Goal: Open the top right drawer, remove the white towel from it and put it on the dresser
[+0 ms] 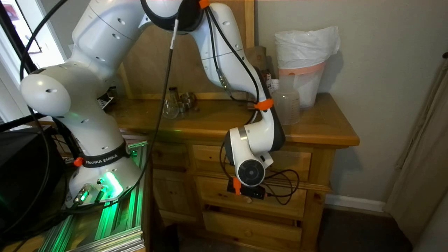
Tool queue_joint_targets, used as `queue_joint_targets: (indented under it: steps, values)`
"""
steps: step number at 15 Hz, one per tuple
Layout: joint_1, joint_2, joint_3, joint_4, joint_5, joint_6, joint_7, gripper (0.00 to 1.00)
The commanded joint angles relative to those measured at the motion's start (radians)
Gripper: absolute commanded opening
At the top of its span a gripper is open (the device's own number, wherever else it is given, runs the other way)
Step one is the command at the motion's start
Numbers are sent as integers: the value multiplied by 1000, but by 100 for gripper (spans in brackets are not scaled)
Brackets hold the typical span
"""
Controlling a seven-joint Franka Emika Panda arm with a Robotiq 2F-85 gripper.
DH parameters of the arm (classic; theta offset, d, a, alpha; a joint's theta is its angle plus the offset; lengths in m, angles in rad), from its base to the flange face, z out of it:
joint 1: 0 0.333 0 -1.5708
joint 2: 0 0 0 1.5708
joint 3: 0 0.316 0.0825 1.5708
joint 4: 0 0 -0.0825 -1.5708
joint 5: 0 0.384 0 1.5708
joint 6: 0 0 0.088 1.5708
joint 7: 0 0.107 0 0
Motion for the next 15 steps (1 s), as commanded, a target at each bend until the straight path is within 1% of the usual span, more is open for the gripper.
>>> queue_joint_targets:
  steps: [1, 6, 15]
  values:
    - [17, 19, -14, 11, 39, -17, -23, 24]
    - [24, 7, -32, -2, 22, -2, -14, 24]
    - [12, -29, -81, -46, 11, -20, -34, 24]
